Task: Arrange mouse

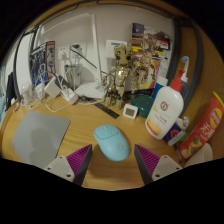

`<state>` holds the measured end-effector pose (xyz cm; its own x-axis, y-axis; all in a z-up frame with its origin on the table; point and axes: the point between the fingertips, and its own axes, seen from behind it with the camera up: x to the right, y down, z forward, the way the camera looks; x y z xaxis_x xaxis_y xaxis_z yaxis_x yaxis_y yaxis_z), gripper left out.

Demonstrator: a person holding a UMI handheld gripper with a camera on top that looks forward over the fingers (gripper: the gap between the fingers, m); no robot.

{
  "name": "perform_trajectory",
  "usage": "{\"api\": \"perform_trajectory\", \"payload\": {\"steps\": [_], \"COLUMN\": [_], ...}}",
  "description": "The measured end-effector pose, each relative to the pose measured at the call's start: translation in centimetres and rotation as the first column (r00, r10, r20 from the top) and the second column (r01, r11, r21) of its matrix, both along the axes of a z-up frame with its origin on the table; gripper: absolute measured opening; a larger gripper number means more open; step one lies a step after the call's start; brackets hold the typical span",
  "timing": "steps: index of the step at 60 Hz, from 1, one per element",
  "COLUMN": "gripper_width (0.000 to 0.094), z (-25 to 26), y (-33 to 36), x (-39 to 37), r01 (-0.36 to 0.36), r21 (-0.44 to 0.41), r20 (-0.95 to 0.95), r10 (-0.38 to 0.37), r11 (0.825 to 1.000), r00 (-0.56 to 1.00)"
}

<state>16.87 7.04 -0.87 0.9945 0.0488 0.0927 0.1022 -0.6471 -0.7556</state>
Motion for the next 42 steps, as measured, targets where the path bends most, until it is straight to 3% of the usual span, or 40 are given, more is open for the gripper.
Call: {"api": "perform_trajectory", "payload": {"steps": [23, 34, 35, 36, 42], "gripper_width": [0.0806, 0.0657, 0.0546, 0.0529, 0.0485], "z": [-0.7, -0.6, -0.6, -0.6, -0.7], "y": [4.8, 5.3, 5.3, 5.3, 5.1], "x": [1.9, 2.7, 2.8, 2.9, 2.9], "r01": [0.028, 0.054, 0.060, 0.066, 0.068], "r21": [-0.022, -0.014, -0.013, -0.010, -0.002], "r20": [-0.103, -0.099, -0.099, -0.099, -0.094], "r10": [-0.030, -0.055, -0.061, -0.066, -0.068], "r11": [0.999, 0.998, 0.998, 0.998, 0.998], "r00": [0.994, 0.994, 0.993, 0.993, 0.993]}}
